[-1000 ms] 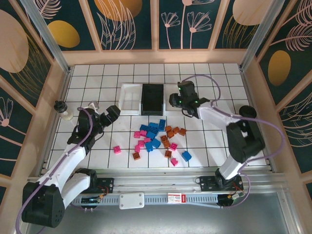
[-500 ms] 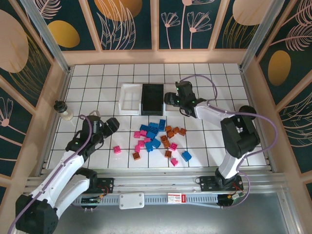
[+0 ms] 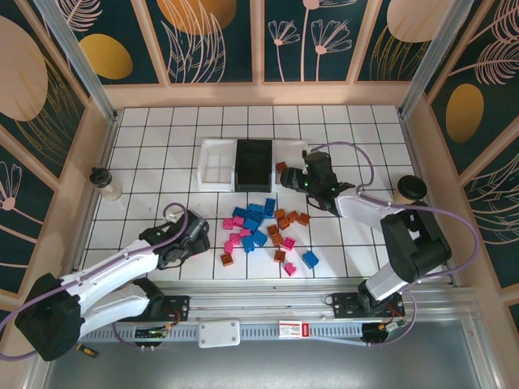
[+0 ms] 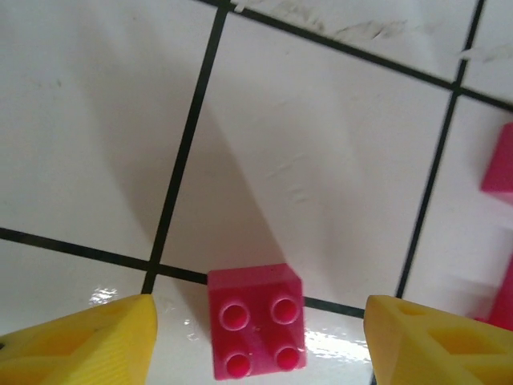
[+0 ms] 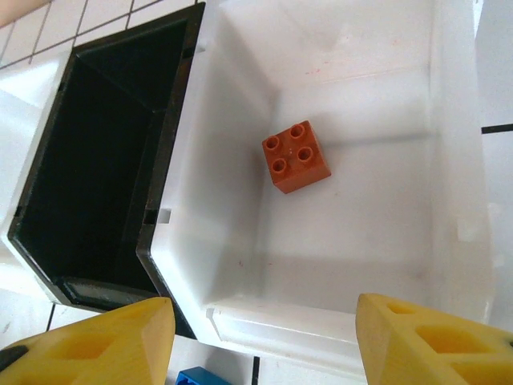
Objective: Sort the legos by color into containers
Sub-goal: Pick up the lego from the bottom-left of the table.
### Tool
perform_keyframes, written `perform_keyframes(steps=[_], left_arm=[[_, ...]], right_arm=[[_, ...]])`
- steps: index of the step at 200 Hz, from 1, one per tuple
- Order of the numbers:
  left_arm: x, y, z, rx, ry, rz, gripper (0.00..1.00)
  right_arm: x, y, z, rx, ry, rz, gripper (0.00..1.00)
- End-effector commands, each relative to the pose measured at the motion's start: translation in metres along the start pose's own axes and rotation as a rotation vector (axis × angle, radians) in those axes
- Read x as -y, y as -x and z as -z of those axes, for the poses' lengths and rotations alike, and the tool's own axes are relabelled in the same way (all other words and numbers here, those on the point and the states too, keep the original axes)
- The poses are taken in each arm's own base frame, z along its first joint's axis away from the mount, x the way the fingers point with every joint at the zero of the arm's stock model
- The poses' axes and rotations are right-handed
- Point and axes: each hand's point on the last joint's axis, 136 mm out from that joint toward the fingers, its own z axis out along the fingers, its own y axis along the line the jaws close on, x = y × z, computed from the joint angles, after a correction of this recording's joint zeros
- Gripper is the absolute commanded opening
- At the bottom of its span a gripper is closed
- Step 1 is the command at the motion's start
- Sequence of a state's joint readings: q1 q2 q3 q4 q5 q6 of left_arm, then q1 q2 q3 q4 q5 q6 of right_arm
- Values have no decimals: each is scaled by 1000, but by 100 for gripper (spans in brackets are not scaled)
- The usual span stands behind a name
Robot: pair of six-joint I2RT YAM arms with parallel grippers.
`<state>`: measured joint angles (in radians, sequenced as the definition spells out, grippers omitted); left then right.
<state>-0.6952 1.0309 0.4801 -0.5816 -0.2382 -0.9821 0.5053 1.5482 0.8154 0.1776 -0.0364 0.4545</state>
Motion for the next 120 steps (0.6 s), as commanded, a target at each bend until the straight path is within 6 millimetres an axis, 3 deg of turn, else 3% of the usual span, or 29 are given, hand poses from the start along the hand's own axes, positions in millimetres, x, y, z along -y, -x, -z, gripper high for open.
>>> perform_keyframes(steps=[1,61,94,120], left_arm=[[-6,-2,-5,-13,64,-4,67],[17,-1,-18,-28,-1,-19,41],[13,-13,-23,-68,-6,-16,35],[18,-11,-19,-59,-41,-7,35]], right_arm=[[-3,9,10,47,37,-22,62],[7,6,19,54,23,-34,62],[12,8,24,69,11,-44,62],[17,7,26,73,3,-60,62]])
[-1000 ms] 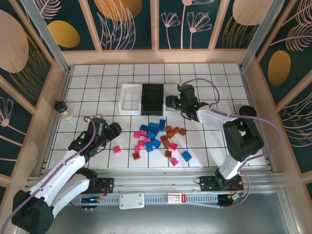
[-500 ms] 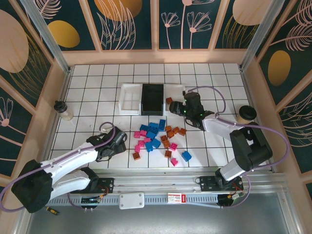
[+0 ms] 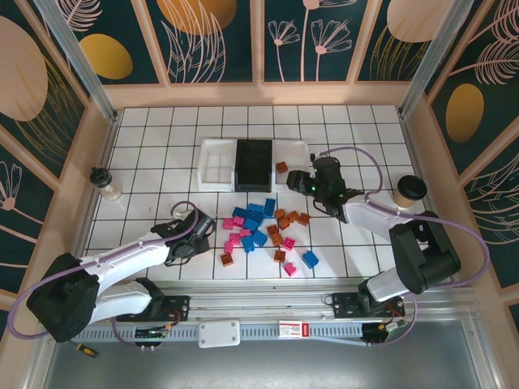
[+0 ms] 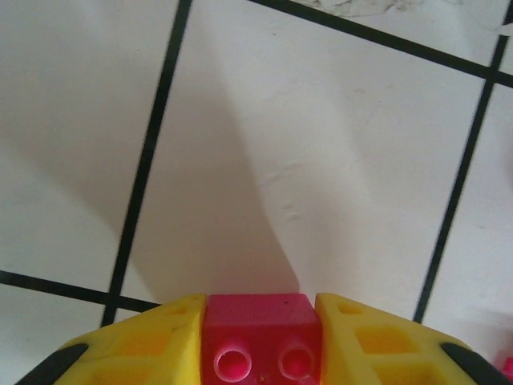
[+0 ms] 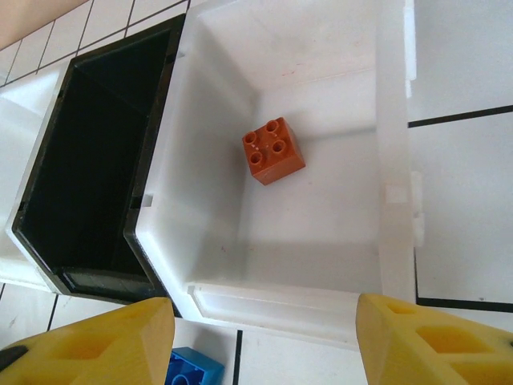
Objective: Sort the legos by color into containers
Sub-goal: Pick up the lego from the bottom-left of the table, then place the lego in the container.
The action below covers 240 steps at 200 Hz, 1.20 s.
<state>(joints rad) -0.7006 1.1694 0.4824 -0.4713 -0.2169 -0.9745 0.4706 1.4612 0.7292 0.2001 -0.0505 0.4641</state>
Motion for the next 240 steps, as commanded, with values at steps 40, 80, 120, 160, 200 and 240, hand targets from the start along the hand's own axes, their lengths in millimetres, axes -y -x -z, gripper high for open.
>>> perform_keyframes(steps=[40,80,120,160,200,240], left_arm=[[27,25,26,68,-88,-10,34],[74,104,77,314,-161,-36,37],[103,191,74,465,-157,-23,34],[136,239,36,480,-121,-55,34],[136,254,-13,436,-36,-59,38],[146,263,-13,448,-73,-54,61]], right_arm=[[9,8,14,54,-4,-53,62],[10,6,20,62,6,-69,62],[12,-2,23,45,12,-82,62],[19,-12,30,33,-8,-89,62],[17,-19,38,27,16,-89,62],[13,-40,43,-39,41,-63,63]])
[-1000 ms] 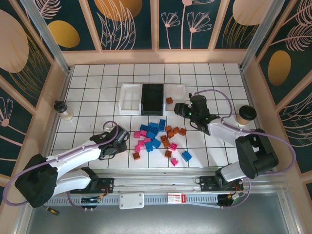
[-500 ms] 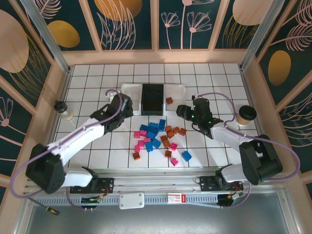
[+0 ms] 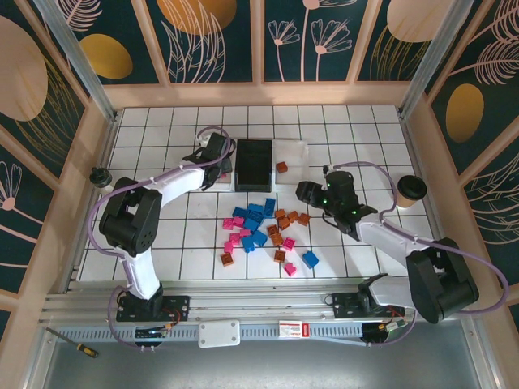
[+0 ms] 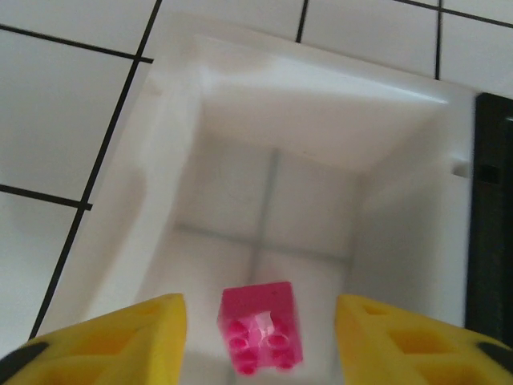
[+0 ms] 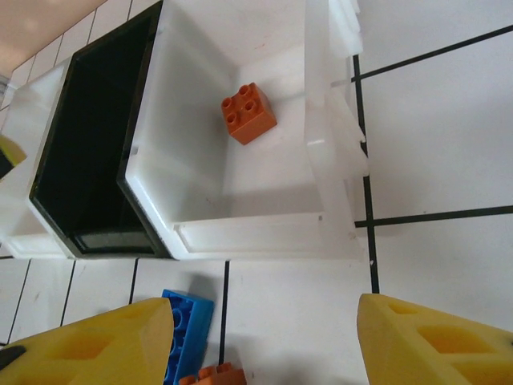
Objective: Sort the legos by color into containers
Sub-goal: Place the lego in the container, then pick up the lego from the bottom-center of the table.
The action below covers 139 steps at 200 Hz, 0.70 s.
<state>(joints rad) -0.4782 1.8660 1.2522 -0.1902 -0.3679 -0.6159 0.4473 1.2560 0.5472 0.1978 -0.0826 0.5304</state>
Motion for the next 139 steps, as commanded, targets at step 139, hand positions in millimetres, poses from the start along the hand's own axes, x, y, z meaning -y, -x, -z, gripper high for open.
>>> perform_keyframes(steps=[139], left_arm=[[-8,-19,139,88,-491,228,93]], right_arm=[[32,-136,70,-390,-208,18,63]])
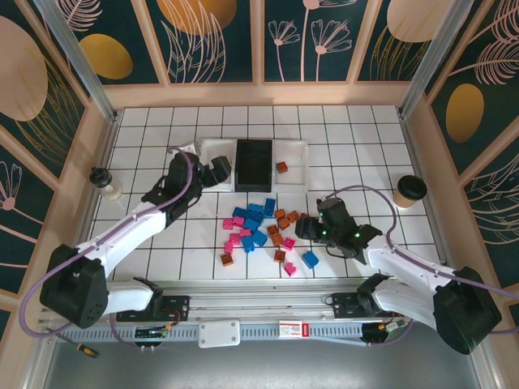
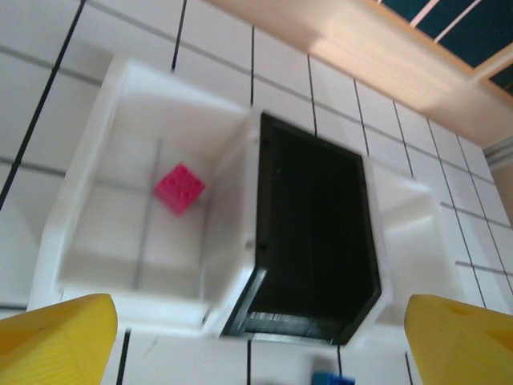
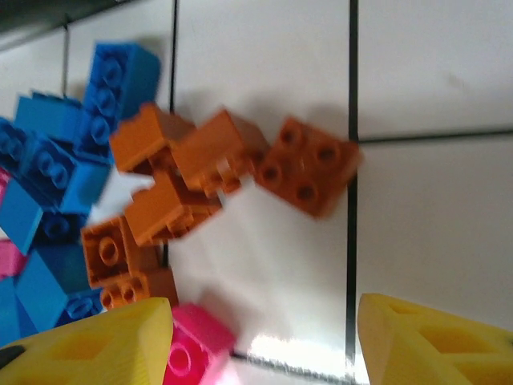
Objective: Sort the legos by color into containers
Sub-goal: Pick up the lego from the bottom-center of the table, then place the lego in the container.
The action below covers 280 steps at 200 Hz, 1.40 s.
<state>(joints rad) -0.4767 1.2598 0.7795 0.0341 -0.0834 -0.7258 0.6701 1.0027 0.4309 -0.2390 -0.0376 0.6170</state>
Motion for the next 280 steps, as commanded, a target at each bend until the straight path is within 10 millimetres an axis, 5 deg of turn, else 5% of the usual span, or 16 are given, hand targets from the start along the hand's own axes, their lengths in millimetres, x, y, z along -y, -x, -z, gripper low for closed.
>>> perform_keyframes(steps=[1,56,121,173,202,235,280], left_arm=[[-1,-10,11,-8,-52,43,93],[-16,-20,28,21,-54,76,96],[-25,-22,23,15,0,78,99],[-24,-18,27,26,-2,76,99],[-23,-17,31,30,-7,61,99],[-28,-19,37,35,6,69,99],[-38,-32,44,8,22,73,99]], right_arm=[[18,-27,7,-83,-105,-44,63],[14,-56,13,-197,-213,-4,63],[13,-83,10,-289,-270,54,61],[14,-82,4,-276,-284,91,39],[-17,-47,10,-171,-213,154,23],[-87,36,13,37,-44,242,15],[-161,145,-28,213,63,315,16]])
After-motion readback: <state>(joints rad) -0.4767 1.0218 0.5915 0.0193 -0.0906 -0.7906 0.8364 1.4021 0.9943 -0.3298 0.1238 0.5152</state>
